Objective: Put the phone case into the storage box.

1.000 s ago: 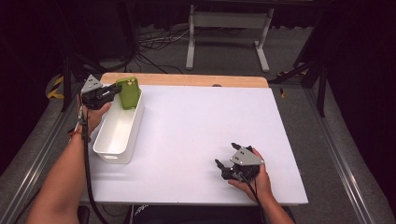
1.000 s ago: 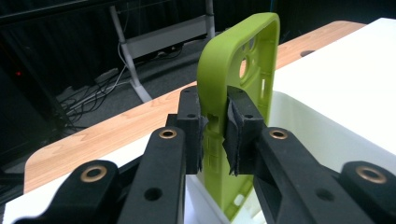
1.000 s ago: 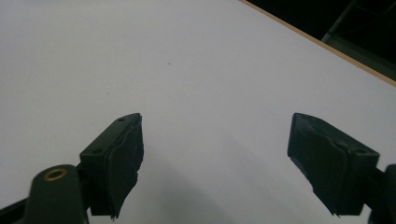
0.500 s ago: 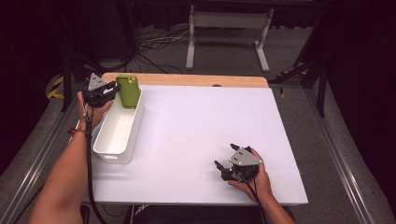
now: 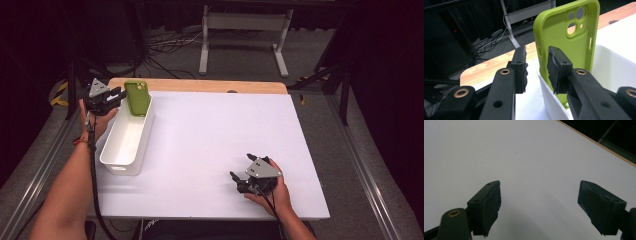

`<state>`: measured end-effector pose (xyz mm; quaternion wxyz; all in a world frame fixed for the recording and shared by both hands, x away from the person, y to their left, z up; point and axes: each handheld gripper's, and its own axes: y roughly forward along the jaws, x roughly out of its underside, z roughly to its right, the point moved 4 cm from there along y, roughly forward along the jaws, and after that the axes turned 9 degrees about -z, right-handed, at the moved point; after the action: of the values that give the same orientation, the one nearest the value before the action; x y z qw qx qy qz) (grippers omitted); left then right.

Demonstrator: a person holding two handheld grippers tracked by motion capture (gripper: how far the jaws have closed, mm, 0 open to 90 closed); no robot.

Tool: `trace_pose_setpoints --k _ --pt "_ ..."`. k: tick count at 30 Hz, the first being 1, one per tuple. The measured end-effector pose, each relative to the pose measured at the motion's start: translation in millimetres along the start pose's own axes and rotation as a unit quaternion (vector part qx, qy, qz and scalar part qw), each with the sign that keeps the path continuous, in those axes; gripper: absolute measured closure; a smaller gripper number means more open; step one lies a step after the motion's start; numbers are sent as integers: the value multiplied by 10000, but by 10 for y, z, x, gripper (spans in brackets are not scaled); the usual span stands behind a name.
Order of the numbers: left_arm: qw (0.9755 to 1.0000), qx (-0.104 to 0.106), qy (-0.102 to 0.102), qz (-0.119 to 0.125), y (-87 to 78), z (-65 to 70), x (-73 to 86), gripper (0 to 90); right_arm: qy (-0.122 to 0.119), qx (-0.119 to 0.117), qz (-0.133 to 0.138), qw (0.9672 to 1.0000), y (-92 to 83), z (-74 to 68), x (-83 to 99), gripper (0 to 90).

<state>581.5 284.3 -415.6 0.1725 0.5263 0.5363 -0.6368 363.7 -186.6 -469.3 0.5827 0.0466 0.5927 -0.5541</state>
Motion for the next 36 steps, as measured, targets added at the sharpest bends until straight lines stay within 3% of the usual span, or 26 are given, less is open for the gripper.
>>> trace_pose_setpoints --k 19,28,33,36 --pt "9999 67 15 106 -160 82 -32 702 -27 47 110 9999 -8 -4 -49 204" --pt "9997 121 142 123 -211 186 -61 688 -53 29 139 9999 -14 -9 -60 204" --pt "9997 146 151 150 -233 221 -75 636 -40 32 151 9999 -16 -4 -66 206" --pt "9997 134 97 166 -259 246 -83 594 58 149 265 9995 -38 27 -84 220"
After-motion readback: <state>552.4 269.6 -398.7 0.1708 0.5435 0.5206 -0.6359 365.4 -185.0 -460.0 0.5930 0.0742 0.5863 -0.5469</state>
